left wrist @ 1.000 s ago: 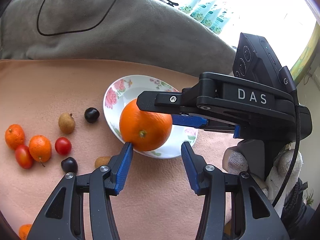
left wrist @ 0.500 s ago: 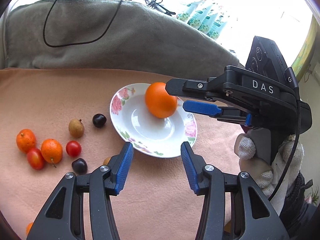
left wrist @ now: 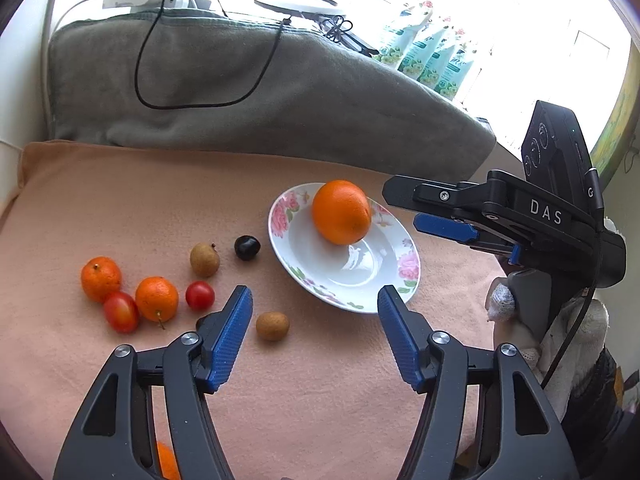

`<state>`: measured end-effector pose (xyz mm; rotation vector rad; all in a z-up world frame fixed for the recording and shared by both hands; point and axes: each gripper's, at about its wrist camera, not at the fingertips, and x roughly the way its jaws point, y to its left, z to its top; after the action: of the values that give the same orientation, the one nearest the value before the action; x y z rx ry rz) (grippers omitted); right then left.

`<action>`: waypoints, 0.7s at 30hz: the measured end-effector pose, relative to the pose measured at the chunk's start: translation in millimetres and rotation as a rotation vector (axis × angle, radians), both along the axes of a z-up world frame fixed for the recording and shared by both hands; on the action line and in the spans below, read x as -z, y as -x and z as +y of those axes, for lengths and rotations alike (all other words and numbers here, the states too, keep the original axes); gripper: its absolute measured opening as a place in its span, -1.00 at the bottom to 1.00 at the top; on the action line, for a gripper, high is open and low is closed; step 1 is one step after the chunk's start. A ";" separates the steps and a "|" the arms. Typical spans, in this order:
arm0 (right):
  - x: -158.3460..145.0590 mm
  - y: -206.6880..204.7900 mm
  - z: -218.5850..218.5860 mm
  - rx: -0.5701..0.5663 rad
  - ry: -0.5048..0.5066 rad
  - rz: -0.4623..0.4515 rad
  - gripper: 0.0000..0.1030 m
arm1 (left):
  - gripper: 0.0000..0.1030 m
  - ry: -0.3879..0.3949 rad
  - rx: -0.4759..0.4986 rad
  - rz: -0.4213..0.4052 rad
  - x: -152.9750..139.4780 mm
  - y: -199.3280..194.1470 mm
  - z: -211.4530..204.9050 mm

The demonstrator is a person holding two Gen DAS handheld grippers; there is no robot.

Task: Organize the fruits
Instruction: 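Carry the large orange onto the white plate and open the right tool, then move the right tool to the bumpy mandarin on the blanket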

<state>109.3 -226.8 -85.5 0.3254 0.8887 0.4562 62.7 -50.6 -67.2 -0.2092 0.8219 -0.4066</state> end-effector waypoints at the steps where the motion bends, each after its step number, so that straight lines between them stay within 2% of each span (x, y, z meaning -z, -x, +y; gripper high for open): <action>1: -0.3 1.0 1.0 -0.006 0.003 -0.002 0.75 | 0.29 -0.001 -0.005 -0.003 -1.1 1.6 3.2; 11: -1.9 21.0 25.2 -0.094 0.031 -0.035 0.76 | 0.38 -0.026 -0.110 -0.021 -5.7 31.0 50.5; 21: 7.8 44.8 75.7 -0.270 0.033 -0.010 0.76 | 0.38 -0.050 -0.213 0.034 13.4 70.4 91.8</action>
<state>64.4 -151.1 -93.4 0.1733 0.9339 0.6906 -7.8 41.1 -80.6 -0.2552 0.8333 -0.1827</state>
